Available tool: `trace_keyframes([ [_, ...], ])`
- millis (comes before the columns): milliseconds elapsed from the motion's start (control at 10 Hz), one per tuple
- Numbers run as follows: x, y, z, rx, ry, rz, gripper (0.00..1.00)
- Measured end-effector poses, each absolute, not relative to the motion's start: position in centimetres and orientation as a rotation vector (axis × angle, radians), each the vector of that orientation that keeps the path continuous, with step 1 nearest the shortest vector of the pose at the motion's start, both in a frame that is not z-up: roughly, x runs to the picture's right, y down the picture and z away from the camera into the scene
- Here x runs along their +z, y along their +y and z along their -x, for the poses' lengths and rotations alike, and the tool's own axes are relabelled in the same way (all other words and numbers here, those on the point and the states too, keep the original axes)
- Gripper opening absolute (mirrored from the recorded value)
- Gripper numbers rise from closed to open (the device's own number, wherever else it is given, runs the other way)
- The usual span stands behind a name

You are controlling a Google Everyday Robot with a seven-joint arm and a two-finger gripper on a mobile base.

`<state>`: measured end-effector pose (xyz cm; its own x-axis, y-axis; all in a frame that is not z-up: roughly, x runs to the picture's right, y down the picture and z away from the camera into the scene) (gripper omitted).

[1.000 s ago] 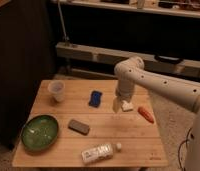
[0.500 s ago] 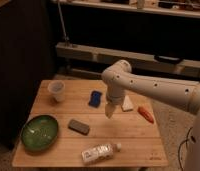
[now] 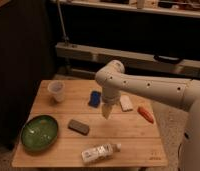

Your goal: Move the arm in a circular motion

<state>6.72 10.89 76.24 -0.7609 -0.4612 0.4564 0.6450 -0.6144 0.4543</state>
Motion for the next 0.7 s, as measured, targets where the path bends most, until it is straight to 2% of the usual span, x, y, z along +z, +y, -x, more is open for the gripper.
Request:
trace_keyframes([
  [700,77.1,10.2,-5.5,-2.412,-0.833,0.357,0.65],
])
